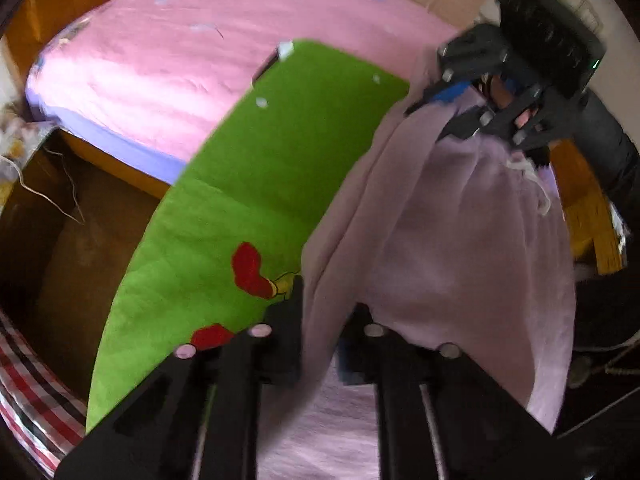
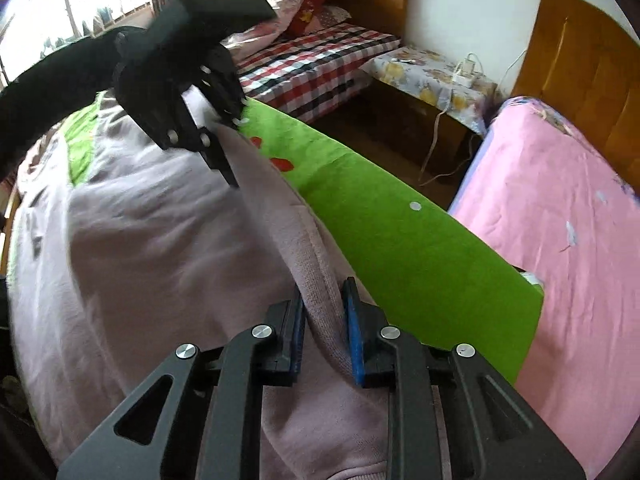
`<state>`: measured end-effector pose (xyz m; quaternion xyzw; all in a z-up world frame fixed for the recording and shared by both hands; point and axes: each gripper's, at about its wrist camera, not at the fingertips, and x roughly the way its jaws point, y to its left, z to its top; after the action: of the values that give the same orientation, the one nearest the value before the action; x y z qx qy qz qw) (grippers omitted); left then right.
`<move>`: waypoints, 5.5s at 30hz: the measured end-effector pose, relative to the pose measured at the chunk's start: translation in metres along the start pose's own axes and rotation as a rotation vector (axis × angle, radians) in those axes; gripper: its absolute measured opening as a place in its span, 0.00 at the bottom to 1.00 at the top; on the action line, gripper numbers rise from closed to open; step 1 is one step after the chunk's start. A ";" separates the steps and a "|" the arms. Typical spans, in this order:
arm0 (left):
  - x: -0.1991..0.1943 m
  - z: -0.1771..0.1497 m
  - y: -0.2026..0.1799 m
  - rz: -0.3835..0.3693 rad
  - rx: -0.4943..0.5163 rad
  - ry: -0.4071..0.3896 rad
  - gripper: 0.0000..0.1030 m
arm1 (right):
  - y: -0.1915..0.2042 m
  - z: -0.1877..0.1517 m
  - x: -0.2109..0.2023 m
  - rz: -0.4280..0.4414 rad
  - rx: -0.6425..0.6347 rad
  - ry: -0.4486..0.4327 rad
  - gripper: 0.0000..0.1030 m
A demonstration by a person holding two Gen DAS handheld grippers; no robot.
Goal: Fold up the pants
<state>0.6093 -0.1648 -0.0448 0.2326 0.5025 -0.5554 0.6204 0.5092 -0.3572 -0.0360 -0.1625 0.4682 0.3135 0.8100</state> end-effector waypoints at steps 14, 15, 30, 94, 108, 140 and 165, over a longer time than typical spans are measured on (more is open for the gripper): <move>-0.097 -0.062 -0.237 0.613 0.203 -0.178 0.09 | 0.118 -0.036 -0.128 -0.254 -0.089 -0.259 0.19; -0.099 -0.070 -0.253 0.642 0.216 -0.187 0.09 | 0.132 -0.045 -0.136 -0.270 -0.093 -0.268 0.19; 0.024 -0.203 -0.370 0.585 0.026 -0.188 0.26 | 0.246 -0.185 -0.089 -0.319 0.120 -0.142 0.49; -0.027 -0.340 -0.323 0.132 -1.133 -0.718 0.10 | 0.164 -0.357 -0.120 0.063 1.169 -0.594 0.18; -0.034 -0.319 -0.330 0.142 -1.053 -0.795 0.07 | 0.183 -0.332 -0.141 -0.046 1.087 -0.614 0.21; -0.006 -0.331 -0.334 0.195 -1.044 -0.763 0.16 | 0.183 -0.360 -0.126 -0.049 1.133 -0.605 0.17; 0.025 -0.221 -0.357 0.559 -0.704 -0.409 0.93 | 0.262 -0.266 -0.103 -0.376 0.528 -0.225 0.86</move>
<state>0.1963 -0.0868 -0.0558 0.0211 0.4460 -0.1984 0.8725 0.1239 -0.3455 -0.0753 0.0051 0.4027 0.0426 0.9143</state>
